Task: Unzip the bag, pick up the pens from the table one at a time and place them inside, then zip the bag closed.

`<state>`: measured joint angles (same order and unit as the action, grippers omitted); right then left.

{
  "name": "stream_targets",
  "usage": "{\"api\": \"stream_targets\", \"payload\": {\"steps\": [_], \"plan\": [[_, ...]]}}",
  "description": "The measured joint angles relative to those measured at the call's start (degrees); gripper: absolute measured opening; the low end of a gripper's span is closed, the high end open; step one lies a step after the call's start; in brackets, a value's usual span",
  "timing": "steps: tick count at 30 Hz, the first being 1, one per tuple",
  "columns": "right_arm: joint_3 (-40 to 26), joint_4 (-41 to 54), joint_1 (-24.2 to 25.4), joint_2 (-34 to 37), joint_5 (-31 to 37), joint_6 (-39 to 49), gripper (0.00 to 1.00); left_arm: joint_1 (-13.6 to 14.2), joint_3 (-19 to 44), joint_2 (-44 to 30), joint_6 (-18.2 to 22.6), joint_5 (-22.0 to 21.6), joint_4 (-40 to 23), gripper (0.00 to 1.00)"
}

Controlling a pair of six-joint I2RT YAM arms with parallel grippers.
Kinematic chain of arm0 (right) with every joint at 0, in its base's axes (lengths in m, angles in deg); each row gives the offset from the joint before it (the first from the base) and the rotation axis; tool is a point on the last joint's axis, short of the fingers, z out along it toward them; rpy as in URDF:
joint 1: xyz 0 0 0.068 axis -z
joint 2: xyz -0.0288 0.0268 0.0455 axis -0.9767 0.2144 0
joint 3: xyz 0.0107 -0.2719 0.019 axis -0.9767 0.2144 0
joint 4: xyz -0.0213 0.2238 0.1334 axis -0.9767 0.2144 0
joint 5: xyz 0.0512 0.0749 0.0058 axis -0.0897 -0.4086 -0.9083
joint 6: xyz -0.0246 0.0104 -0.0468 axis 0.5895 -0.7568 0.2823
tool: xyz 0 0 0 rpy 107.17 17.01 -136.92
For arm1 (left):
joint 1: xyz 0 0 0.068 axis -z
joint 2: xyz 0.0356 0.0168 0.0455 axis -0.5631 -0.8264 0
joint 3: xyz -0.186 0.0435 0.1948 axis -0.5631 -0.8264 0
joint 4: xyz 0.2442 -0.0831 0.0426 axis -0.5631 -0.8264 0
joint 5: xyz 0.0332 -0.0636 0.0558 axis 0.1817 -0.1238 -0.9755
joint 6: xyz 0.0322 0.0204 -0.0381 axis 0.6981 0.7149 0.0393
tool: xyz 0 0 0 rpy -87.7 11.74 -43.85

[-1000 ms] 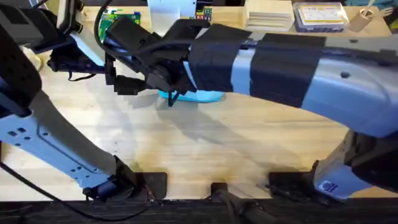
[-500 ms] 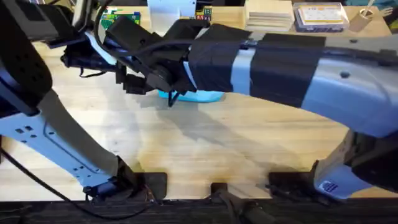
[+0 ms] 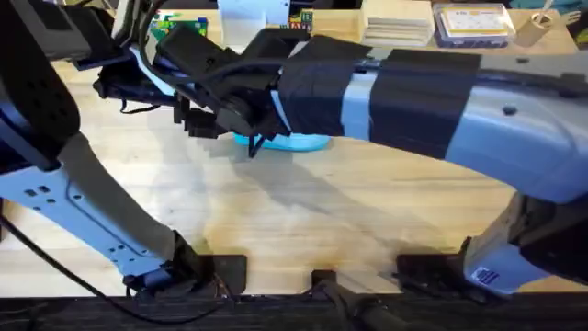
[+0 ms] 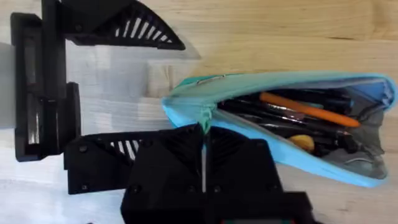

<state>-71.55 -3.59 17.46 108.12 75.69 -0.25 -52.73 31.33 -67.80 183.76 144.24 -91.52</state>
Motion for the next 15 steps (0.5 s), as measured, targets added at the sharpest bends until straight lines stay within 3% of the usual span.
{"api": "stream_targets", "payload": {"steps": [6,9,15], "plan": [[0.0,0.0,0.0,0.0,0.0,0.0,0.033,0.0,0.0,0.0,-0.02,-0.59,-0.2,0.844],[0.0,0.0,0.0,0.0,0.01,0.0,0.033,0.0,0.0,0.01,-0.04,-2.16,-0.21,0.904],[0.0,0.0,0.0,0.0,0.02,0.0,0.033,0.0,0.0,0.0,-0.02,-3.95,-0.61,0.914]]}}
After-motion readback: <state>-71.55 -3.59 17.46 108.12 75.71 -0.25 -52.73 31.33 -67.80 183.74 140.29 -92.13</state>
